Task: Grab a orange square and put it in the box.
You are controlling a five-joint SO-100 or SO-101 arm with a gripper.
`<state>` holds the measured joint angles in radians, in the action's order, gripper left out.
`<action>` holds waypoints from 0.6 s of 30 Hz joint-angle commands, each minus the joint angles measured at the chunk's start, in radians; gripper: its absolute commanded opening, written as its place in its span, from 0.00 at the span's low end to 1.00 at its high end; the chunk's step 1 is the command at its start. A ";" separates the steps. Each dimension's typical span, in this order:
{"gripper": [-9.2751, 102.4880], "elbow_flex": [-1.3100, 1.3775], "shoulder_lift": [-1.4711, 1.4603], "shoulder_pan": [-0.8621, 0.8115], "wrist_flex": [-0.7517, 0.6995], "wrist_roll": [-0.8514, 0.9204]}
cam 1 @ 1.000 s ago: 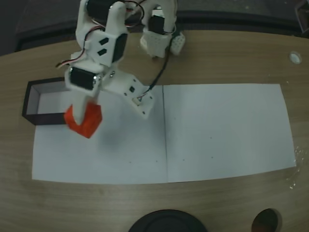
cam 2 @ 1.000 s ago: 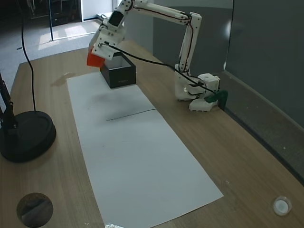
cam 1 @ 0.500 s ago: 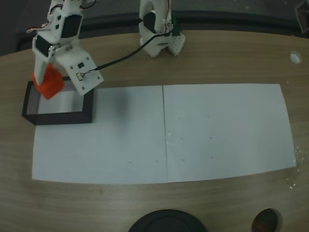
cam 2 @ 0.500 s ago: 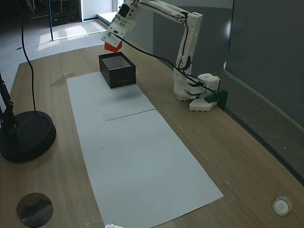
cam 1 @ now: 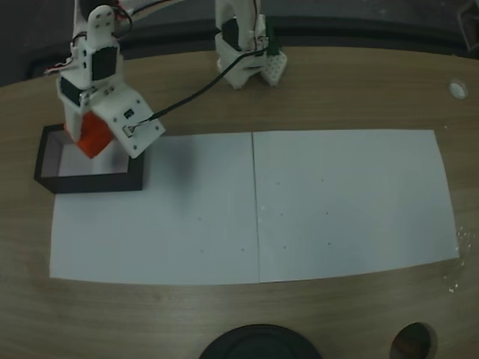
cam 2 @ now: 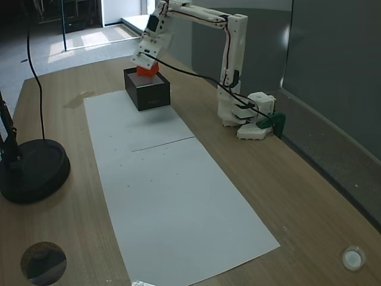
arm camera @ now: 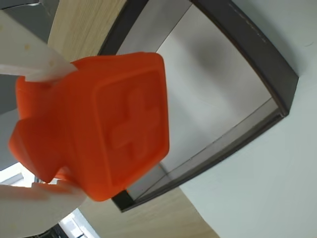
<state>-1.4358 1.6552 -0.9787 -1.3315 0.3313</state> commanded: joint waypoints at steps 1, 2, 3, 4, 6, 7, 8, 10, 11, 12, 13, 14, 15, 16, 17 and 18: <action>0.14 0.020 -0.008 -0.015 0.006 -0.005; 0.14 0.021 -0.020 -0.018 0.008 -0.005; 0.14 0.023 -0.032 -0.020 0.008 -0.005; 0.14 0.023 -0.041 -0.020 0.008 -0.005; 0.14 0.021 -0.057 -0.020 0.008 -0.005; 0.14 0.021 -0.061 -0.020 0.008 -0.005; 0.14 0.021 -0.063 -0.020 0.008 -0.005; 0.14 0.029 -0.063 -0.018 0.008 -0.006; 0.17 0.032 -0.058 -0.018 0.008 -0.025; 0.22 0.034 -0.051 -0.018 0.008 -0.049; 0.27 0.034 -0.048 -0.018 0.008 -0.060; 0.34 0.034 -0.048 -0.018 0.006 -0.060; 0.39 0.034 -0.048 -0.018 0.006 -0.058; 0.43 0.034 -0.048 -0.018 0.006 -0.058; 0.44 0.034 -0.048 -0.018 0.006 -0.058; 0.44 0.034 -0.048 -0.018 0.006 -0.058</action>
<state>-1.4358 1.5708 -0.9910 -1.3315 0.2823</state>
